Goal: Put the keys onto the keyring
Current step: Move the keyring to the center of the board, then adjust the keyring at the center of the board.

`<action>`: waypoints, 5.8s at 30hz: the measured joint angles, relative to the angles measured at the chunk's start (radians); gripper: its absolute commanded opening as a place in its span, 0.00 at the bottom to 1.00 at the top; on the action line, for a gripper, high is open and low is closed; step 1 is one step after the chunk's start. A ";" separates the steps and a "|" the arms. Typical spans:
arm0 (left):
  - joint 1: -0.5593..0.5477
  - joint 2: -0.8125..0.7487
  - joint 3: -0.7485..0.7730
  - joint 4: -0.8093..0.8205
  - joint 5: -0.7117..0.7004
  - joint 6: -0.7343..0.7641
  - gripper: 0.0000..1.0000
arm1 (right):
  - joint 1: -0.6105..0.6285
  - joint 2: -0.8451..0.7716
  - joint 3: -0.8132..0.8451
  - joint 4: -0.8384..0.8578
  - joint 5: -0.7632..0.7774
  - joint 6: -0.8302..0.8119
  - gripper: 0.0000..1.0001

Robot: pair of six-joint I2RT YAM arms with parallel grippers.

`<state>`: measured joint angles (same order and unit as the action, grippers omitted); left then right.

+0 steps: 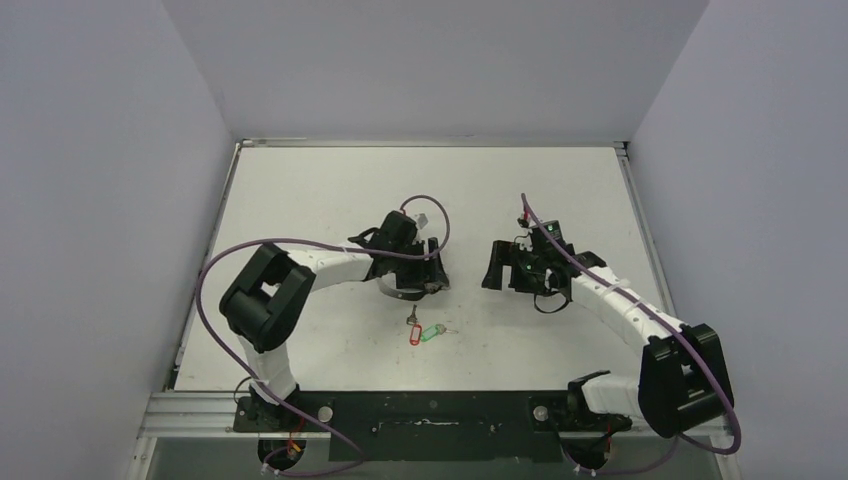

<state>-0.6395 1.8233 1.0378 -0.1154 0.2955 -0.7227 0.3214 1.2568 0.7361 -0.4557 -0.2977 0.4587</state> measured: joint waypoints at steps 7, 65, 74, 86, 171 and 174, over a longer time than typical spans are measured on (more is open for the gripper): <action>0.003 -0.050 -0.002 -0.031 0.029 -0.034 0.69 | 0.039 0.097 0.039 0.071 -0.012 0.019 0.96; 0.243 -0.076 -0.025 -0.234 -0.068 0.088 0.52 | 0.205 0.321 0.065 0.324 -0.013 0.151 0.61; 0.243 -0.170 -0.166 -0.171 -0.023 0.050 0.47 | 0.198 0.381 0.085 0.328 -0.033 0.152 0.48; 0.204 -0.065 -0.062 -0.159 0.009 0.028 0.39 | 0.269 0.397 0.069 0.393 -0.059 0.202 0.26; 0.190 -0.595 -0.210 -0.396 -0.312 0.133 0.46 | 0.511 0.396 0.393 0.039 0.315 -0.024 0.46; 0.190 -0.636 -0.243 -0.390 -0.309 0.099 0.46 | 0.547 0.460 0.448 0.006 0.352 -0.019 0.45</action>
<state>-0.4500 1.1877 0.7944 -0.5056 -0.0132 -0.6235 0.8688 1.7172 1.1843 -0.4492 0.0544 0.4393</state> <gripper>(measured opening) 0.459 0.459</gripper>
